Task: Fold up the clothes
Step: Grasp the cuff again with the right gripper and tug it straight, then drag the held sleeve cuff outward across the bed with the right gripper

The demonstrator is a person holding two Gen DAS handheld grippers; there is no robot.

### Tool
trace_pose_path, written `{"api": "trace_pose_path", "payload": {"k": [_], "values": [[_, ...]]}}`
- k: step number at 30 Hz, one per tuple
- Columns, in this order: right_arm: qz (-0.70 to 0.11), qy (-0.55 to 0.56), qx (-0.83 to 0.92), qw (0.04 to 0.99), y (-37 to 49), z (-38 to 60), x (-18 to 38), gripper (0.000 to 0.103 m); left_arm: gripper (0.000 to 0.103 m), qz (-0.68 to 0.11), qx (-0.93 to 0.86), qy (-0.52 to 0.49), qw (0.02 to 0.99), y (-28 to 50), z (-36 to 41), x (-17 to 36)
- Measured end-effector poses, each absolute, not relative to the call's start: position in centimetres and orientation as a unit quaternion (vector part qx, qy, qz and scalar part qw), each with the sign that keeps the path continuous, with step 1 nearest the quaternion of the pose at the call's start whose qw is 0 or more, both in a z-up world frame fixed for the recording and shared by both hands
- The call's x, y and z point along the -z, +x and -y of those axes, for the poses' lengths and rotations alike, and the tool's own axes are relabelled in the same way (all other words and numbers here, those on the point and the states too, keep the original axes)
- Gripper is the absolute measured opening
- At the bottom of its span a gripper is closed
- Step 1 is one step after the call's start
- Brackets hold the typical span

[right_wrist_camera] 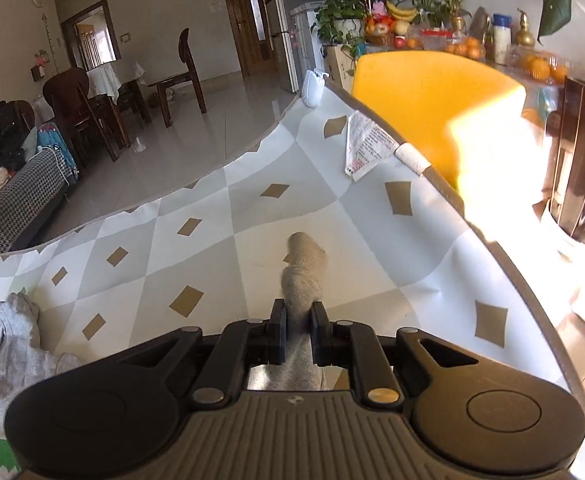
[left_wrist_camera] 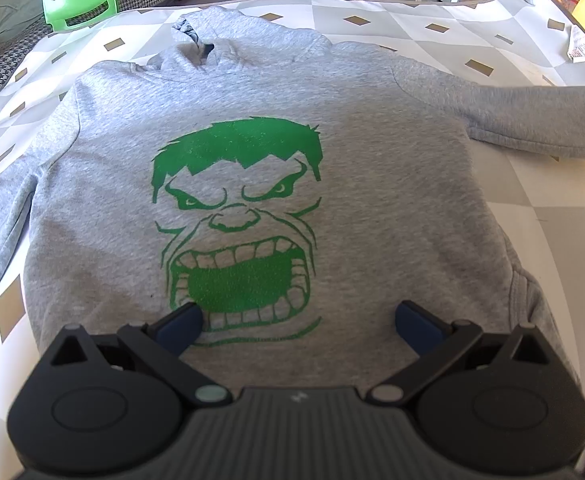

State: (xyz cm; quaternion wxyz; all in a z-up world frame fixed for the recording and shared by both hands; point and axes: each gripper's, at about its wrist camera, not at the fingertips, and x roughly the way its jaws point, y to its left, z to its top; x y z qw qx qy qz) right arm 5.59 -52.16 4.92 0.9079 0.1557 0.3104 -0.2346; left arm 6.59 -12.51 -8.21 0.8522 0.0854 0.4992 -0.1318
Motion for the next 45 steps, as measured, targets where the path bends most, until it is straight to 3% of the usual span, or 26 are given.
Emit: {"api": "trace_pose_path", "payload": {"k": [7, 26, 32, 37, 39, 41, 45], "values": [[-0.3, 0.28, 0.235, 0.881, 2.3, 55.9, -5.5, 0.021, 0.103, -0.494, 0.13, 0.085, 0.856, 6.3, 12.5, 8.2], [-0.342, 0.358, 0.296, 0.817, 1.6, 62.1, 0.7, 0.047, 0.103, -0.492, 0.127, 0.082, 0.857, 6.3, 12.5, 8.3], [-0.347, 0.362, 0.292, 0.814, 2.6, 61.8, 1.8, 0.05, 0.103, -0.491, 0.127, 0.081, 0.858, 6.3, 12.6, 8.4], [-0.362, 0.361, 0.287, 0.81, 3.4, 61.5, 3.0, 0.05, 0.103, -0.491, 0.126, 0.08, 0.858, 6.3, 12.6, 8.4], [-0.368, 0.374, 0.286, 0.802, 3.4, 61.5, 3.5, 0.039, 0.103, -0.491, 0.126, 0.08, 0.858, 6.3, 12.6, 8.4], [-0.372, 0.387, 0.28, 0.796, 3.4, 61.4, 3.9, 0.02, 0.103, -0.491, 0.126, 0.08, 0.859, 6.3, 12.7, 8.3], [-0.379, 0.373, 0.278, 0.8, 3.7, 60.9, 3.8, 0.015, 0.103, -0.491, 0.126, 0.079, 0.859, 6.3, 12.7, 8.3]]}}
